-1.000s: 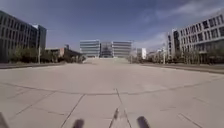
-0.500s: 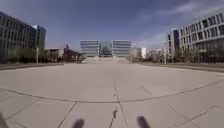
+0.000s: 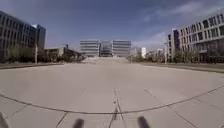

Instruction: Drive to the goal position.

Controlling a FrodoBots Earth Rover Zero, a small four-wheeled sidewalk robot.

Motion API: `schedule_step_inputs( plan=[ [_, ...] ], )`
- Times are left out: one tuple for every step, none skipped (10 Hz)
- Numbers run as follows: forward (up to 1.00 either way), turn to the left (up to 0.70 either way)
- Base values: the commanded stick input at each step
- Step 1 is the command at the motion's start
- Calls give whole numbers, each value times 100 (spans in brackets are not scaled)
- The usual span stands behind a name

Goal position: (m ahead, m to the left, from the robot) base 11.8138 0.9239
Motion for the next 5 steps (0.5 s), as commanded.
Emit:
schedule_step_inputs(
  plan=[
    [70, 0],
    [70, 0],
    [70, 0],
    [70, 0],
    [70, 0]
  ],
)
